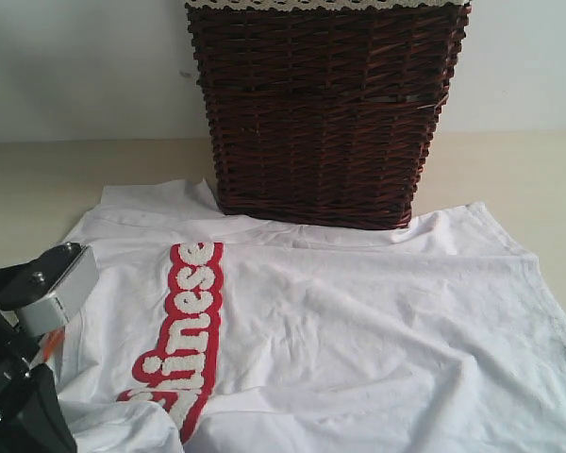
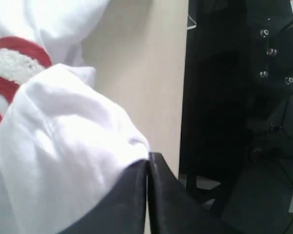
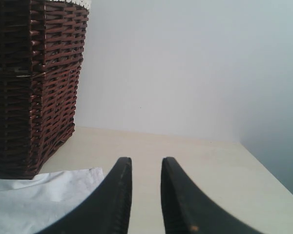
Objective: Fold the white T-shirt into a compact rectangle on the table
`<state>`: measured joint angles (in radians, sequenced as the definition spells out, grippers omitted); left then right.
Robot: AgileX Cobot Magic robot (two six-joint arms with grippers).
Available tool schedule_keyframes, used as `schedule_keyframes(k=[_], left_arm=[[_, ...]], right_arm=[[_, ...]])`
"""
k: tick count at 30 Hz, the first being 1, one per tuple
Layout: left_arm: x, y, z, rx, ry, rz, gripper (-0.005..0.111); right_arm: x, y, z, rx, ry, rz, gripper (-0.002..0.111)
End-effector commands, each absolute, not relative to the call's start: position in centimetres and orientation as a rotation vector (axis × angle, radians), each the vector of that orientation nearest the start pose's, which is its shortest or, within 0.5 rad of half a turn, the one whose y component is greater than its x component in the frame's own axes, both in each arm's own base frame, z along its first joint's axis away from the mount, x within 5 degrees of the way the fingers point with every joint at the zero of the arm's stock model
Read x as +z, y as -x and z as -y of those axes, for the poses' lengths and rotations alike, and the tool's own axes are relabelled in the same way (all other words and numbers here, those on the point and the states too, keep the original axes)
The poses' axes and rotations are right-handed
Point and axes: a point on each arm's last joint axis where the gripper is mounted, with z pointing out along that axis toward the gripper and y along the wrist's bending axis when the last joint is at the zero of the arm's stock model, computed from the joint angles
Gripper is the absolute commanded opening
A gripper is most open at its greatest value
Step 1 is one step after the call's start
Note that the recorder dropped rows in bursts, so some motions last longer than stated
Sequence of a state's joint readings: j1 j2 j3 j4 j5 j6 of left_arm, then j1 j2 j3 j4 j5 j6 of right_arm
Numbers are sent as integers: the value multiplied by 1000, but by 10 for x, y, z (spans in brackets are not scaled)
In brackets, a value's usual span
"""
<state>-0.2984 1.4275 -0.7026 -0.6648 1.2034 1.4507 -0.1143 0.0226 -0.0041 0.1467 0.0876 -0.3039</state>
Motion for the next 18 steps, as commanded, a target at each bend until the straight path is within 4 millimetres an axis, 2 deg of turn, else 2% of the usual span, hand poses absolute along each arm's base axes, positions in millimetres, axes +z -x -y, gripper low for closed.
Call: schedule_keyframes(k=[1, 5, 9, 18], left_arm=[[212, -176, 114, -998, -1812, -2185, 0], [220, -183, 117, -992, -1769, -2178, 0], [234, -198, 114, -959, -1654, -2222, 0], [242, -219, 91, -975, -1345, -2340, 0]], right_arm=[[205, -58, 5, -202, 48, -1589, 23], [205, -58, 5, -202, 48, -1589, 23], [205, -58, 5, -202, 48, -1589, 23], [205, -58, 5, -202, 48, -1589, 23]])
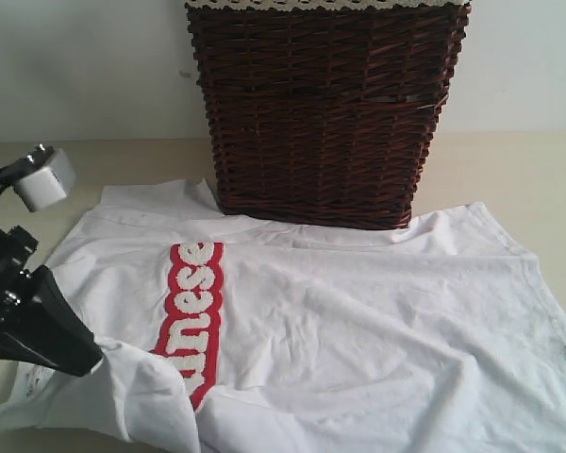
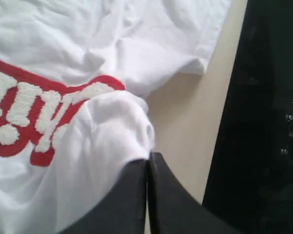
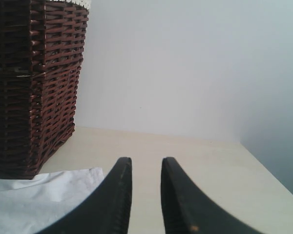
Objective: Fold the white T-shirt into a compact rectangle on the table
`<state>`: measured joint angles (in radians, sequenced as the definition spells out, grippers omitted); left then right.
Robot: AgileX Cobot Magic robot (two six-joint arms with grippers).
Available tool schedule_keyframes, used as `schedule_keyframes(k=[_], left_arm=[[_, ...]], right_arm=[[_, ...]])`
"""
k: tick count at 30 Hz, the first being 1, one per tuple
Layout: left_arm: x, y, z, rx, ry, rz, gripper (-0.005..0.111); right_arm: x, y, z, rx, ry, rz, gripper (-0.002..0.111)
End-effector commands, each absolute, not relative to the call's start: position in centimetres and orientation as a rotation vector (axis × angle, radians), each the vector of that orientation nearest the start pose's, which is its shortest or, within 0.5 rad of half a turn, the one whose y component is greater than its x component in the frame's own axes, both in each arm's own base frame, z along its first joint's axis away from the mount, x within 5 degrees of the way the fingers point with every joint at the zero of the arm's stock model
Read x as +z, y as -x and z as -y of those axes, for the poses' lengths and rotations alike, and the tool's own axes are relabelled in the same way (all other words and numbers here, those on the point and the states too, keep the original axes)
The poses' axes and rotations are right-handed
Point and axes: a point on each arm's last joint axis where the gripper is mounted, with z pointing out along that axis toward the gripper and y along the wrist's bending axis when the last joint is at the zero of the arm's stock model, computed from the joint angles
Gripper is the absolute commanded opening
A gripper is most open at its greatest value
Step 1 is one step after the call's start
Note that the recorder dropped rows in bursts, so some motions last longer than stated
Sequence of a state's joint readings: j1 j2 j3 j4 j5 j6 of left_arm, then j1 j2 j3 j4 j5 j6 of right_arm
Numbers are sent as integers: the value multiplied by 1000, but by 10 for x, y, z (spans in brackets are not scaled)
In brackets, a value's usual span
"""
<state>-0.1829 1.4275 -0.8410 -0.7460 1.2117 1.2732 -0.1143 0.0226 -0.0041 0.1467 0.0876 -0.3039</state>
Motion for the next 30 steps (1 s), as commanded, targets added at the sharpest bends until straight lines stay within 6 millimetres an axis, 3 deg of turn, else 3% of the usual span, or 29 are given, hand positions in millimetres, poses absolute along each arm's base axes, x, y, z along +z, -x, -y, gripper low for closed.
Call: schedule_keyframes(k=[1, 5, 12, 24, 30], left_arm=[[242, -221, 89, -998, -1296, -2343, 0], [236, -234, 84, -1100, -1127, -2355, 0], [188, -256, 86, -1212, -1014, -2505, 0], [115, -301, 68, -683, -804, -2621, 0], [86, -301, 65, -680, -796, -2703, 0]], right_arm=[[205, -58, 5, -202, 48, -1589, 23], [205, -58, 5, -202, 48, -1589, 23], [205, -58, 5, -202, 48, -1589, 23], [205, -58, 5, -202, 48, -1589, 23], [205, -58, 5, -202, 48, -1589, 23]])
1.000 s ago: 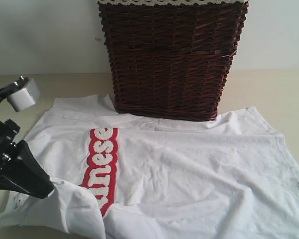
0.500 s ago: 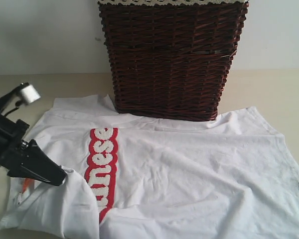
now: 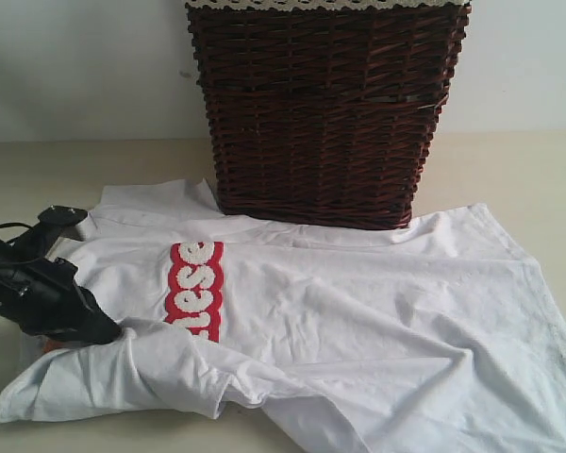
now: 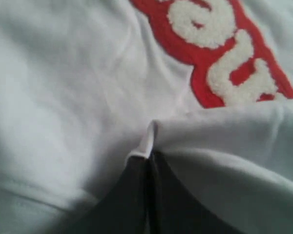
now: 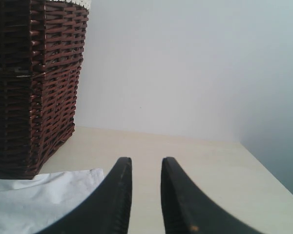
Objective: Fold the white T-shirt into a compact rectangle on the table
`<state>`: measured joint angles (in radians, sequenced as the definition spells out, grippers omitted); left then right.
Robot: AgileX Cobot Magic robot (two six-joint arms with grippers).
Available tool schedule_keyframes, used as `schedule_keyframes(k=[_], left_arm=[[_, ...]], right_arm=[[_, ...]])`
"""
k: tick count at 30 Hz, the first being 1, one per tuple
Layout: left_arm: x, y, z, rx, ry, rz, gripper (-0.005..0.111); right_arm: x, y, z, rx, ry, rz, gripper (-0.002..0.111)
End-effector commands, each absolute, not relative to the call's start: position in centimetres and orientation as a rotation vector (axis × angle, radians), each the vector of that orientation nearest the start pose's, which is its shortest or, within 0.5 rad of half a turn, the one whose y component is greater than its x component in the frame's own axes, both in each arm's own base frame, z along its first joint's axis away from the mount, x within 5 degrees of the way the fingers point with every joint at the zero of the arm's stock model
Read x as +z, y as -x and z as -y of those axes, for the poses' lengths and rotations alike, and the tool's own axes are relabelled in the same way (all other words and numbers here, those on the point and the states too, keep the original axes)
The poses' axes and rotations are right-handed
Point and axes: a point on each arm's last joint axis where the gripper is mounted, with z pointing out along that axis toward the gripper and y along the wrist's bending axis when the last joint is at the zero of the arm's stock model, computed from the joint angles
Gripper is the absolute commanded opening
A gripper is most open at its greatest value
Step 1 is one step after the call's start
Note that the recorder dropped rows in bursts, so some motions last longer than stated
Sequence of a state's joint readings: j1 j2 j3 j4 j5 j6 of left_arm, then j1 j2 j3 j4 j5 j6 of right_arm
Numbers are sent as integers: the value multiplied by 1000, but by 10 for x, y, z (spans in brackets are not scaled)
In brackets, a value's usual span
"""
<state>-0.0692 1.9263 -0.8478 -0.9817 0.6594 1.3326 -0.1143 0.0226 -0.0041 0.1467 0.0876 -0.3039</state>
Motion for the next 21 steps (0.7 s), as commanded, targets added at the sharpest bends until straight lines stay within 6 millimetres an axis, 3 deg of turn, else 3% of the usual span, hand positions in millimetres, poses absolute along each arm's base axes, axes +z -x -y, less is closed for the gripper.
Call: schedule_keyframes(k=[1, 5, 11, 13, 17, 21], left_arm=[[84, -300, 65, -683, -795, -2709, 0], [84, -300, 65, -680, -794, -2709, 5], [84, -300, 65, -680, -794, -2709, 47], [85, -301, 65, -679, -795, -2707, 57], [97, -303, 64, -629, -861, -2639, 59], [130, -314, 61, -470, -926, -2493, 59]], right_arm=[[205, -58, 5, -202, 48, -1589, 23], [205, -58, 5, -202, 48, -1589, 23], [205, -58, 5, -202, 48, -1589, 23], [205, -58, 5, -202, 48, -1589, 23], [205, -58, 5, -202, 48, -1589, 23], [205, -58, 5, -202, 48, -1589, 23]])
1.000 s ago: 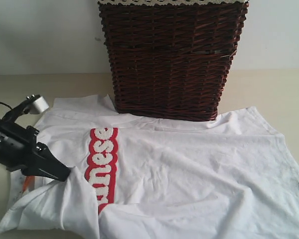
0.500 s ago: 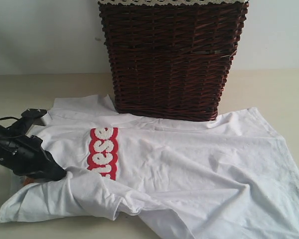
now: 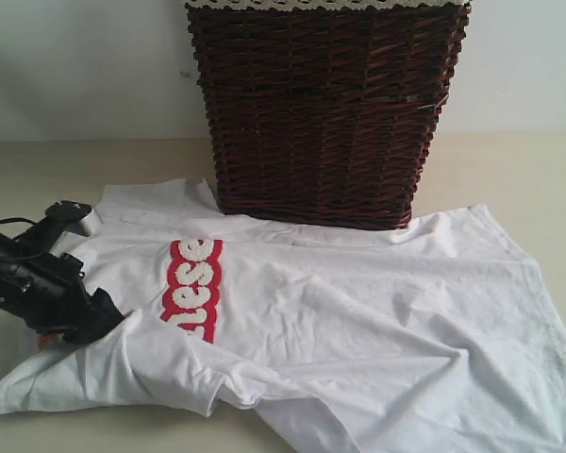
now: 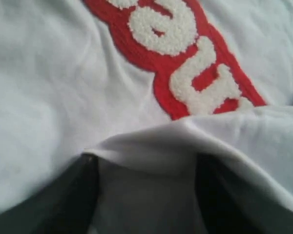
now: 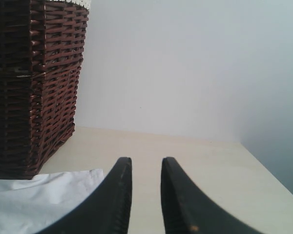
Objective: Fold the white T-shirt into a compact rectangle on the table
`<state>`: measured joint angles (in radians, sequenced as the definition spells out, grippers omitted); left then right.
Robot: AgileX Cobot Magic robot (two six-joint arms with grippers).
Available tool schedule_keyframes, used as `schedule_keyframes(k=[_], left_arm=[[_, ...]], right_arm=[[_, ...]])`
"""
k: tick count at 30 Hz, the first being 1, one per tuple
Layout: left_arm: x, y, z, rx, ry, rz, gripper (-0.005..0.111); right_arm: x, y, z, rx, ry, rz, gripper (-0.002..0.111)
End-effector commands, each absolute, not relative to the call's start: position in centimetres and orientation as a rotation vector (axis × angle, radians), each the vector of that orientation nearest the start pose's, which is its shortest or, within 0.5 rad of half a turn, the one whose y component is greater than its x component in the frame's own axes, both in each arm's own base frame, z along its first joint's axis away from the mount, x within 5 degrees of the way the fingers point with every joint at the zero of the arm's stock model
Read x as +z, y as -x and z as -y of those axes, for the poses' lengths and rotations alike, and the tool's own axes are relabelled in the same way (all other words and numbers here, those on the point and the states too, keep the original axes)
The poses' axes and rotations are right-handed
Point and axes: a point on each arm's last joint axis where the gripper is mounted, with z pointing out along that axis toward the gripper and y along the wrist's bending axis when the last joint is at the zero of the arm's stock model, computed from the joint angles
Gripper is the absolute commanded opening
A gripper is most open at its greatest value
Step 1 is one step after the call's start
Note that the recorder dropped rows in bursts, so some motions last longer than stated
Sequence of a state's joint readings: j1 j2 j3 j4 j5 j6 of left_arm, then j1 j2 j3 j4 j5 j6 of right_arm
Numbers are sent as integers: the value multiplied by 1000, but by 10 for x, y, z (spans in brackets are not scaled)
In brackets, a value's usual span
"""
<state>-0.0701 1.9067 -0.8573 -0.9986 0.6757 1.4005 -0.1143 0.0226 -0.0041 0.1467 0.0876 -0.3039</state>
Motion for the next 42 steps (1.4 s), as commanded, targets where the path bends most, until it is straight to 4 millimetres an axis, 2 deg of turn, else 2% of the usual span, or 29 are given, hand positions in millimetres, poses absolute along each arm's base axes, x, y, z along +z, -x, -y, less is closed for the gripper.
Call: schedule_keyframes(k=[1, 4, 7, 11, 14, 17, 21, 34, 36, 38, 42], left_arm=[[141, -318, 60, -425, -931, -2452, 59], [170, -323, 59, -361, -924, -2360, 60], [186, -316, 64, -438, -955, -2328, 60], [186, -282, 70, -752, -1068, -2452, 60], [181, -252, 65, -950, -1166, -2530, 59], [168, -236, 49, -870, -1203, -2578, 59], [151, -231, 34, -670, -1187, -2594, 59], [148, -235, 36, -609, -1148, -2555, 59], [148, -235, 36, -621, -1147, -2554, 54], [149, -233, 37, -648, -1153, -2555, 44], [150, -230, 40, -712, -1158, -2556, 17]], right_arm=[[205, -58, 5, -202, 48, -1589, 23], [205, -58, 5, -202, 48, -1589, 23], [205, -58, 5, -202, 48, -1589, 23], [205, -58, 5, -202, 48, -1589, 23], [205, -58, 5, -202, 48, -1589, 23], [205, -58, 5, -202, 48, -1589, 23], [205, -58, 5, -202, 48, -1589, 23], [205, -58, 5, -202, 48, -1589, 23], [205, -58, 5, -202, 48, -1589, 23], [205, -58, 5, -202, 48, -1589, 23], [205, -58, 5, -202, 48, -1589, 23]])
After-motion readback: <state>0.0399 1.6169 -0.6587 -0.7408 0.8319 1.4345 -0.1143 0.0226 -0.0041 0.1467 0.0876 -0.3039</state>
